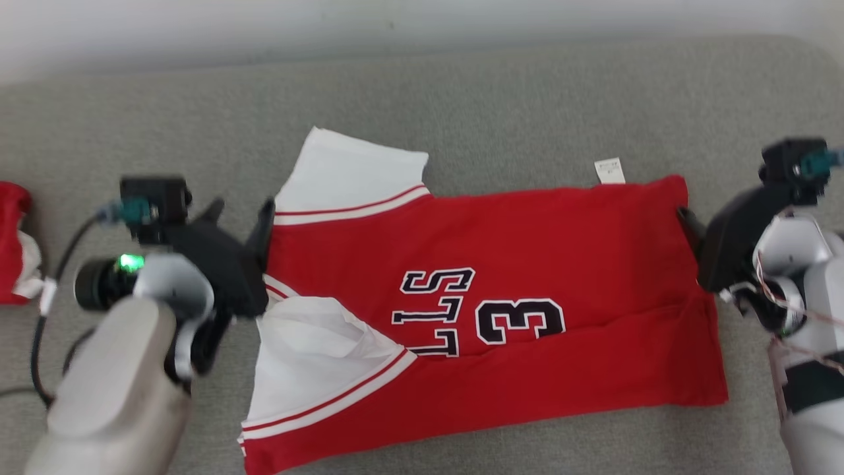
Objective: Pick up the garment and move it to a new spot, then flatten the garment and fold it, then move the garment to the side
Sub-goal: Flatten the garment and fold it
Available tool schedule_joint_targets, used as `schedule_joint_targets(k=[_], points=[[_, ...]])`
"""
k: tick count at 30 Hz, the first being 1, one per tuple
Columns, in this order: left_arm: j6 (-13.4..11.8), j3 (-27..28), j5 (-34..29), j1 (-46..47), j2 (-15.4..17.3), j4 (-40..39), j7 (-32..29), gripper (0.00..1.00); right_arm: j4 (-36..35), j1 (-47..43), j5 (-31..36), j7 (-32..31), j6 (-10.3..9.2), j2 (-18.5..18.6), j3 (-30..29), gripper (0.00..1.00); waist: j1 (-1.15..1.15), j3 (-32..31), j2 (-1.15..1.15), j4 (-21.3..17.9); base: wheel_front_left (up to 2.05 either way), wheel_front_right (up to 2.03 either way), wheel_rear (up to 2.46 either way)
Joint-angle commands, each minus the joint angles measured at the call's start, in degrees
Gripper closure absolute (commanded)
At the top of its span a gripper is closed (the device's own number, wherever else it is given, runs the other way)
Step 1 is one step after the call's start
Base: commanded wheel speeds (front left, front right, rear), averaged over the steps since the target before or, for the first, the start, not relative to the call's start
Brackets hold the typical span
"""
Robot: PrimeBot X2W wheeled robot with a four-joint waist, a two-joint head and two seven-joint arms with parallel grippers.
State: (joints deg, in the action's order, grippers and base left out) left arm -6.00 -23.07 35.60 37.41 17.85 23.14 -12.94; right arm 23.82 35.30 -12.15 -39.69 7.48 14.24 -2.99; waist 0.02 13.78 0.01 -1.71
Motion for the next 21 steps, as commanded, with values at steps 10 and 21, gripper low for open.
schedule_joint_targets(k=[10,21], points=[[3.71,-3.26,-3.95,18.34,1.84,11.95,-5.62,0.00,8.31,14.49,-4.77,4.55,0.00,-3.31,5.48,0.00,-0.02,12.81,-0.01,-7.86,0.00,0.00,0.00],[3.89,-4.95,-6.15,25.42,3.29,17.76,-8.47,0.00,11.52,18.17,-8.63,7.97,0.00,-3.32,10.16,0.00,-0.02,16.41,-0.01,-10.15,0.00,0.00,0.00]])
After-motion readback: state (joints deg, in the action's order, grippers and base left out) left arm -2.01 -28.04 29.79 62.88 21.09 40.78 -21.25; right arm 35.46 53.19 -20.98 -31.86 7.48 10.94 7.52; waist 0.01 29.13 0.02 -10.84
